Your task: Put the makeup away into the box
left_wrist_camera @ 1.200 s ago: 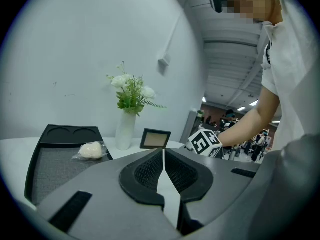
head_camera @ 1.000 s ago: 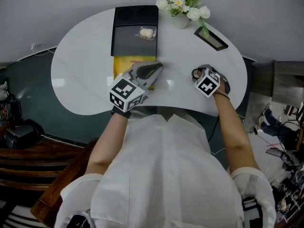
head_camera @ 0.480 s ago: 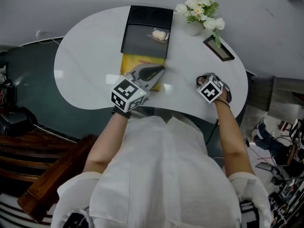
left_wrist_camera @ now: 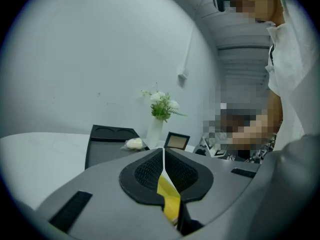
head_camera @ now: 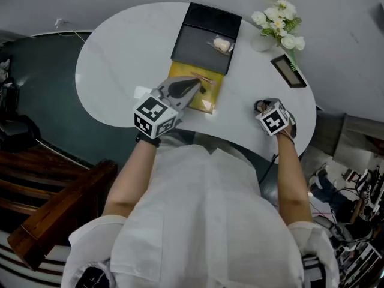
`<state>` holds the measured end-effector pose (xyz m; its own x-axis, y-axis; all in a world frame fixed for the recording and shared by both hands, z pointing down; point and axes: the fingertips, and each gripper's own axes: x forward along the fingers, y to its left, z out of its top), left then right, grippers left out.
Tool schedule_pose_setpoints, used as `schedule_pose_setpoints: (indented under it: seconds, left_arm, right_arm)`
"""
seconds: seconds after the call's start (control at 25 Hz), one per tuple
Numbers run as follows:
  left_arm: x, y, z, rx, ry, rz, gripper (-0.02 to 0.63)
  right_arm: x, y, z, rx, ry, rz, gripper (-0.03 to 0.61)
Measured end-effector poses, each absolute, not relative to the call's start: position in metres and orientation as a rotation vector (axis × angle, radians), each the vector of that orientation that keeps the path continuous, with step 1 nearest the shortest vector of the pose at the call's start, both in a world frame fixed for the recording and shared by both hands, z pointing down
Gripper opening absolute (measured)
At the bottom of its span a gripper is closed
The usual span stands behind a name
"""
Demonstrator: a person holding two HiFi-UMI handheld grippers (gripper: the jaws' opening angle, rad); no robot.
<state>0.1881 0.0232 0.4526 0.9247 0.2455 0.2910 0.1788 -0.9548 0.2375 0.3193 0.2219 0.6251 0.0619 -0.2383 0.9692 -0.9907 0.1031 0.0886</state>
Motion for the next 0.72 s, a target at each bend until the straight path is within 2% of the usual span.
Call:
schedule_pose_setpoints:
  seconds: [0.44, 0.72]
  left_arm:
    - [0.143, -0.025, 0.453, 2.872, 0.128, 0.416, 0.026]
    - [0.108, -0.054, 0.455, 2.857, 0.026, 0.390, 0.026]
  right_arm:
    - [0.274, 0.103, 0.540, 1.329, -1.542, 0.670, 0.212]
    - [0.214, 0.028, 0.535, 1.151, -1.649, 0.524, 0.212]
